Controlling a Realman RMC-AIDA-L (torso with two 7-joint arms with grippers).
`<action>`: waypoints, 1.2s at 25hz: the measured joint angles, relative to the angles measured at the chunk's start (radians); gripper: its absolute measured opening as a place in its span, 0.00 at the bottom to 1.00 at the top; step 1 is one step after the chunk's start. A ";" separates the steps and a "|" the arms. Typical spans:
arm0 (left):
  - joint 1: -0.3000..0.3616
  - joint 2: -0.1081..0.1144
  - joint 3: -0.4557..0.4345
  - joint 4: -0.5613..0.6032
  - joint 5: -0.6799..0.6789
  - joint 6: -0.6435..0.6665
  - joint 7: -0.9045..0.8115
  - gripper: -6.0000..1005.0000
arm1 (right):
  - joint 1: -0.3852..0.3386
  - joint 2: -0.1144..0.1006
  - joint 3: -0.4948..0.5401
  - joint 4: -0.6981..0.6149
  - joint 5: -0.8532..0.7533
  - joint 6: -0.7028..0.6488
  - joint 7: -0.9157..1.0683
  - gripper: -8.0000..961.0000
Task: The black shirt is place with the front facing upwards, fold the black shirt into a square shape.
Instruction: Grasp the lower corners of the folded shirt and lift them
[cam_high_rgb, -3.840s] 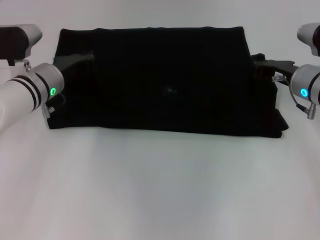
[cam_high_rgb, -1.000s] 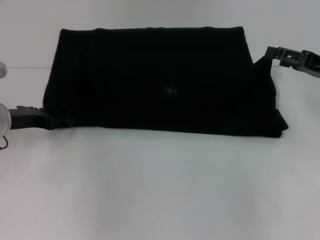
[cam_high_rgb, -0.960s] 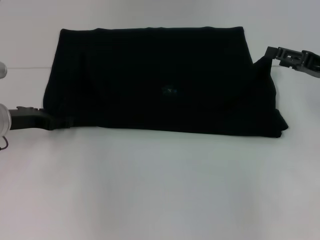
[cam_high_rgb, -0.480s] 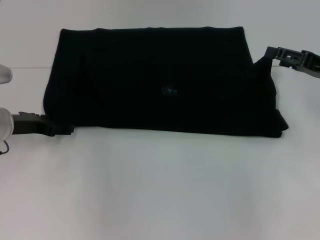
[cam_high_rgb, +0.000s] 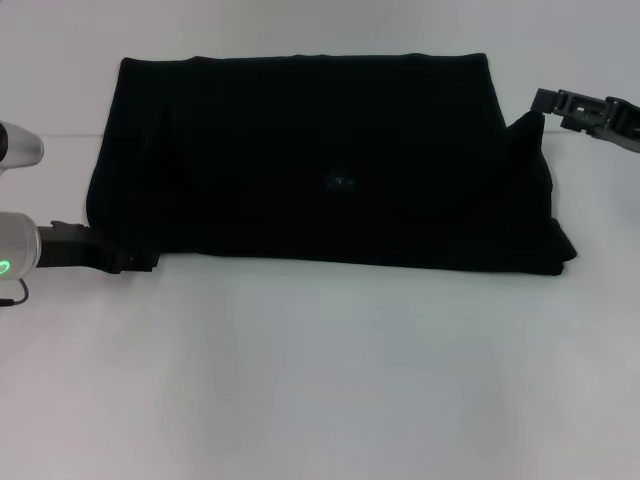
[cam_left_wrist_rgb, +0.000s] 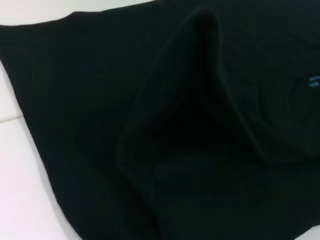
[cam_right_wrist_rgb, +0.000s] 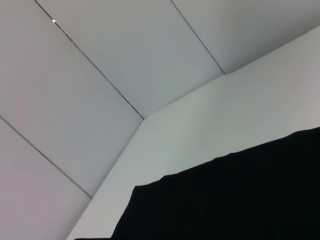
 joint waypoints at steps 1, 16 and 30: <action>0.000 0.000 0.001 0.000 0.000 -0.001 0.001 0.89 | 0.000 0.000 0.001 0.000 0.000 0.000 0.000 0.91; -0.015 0.009 0.005 -0.018 0.028 -0.071 -0.019 0.51 | -0.002 0.001 0.004 0.000 0.002 0.008 0.000 0.90; -0.026 0.011 0.005 -0.019 0.029 -0.098 -0.029 0.01 | -0.016 0.000 -0.008 0.000 -0.003 0.006 0.001 0.90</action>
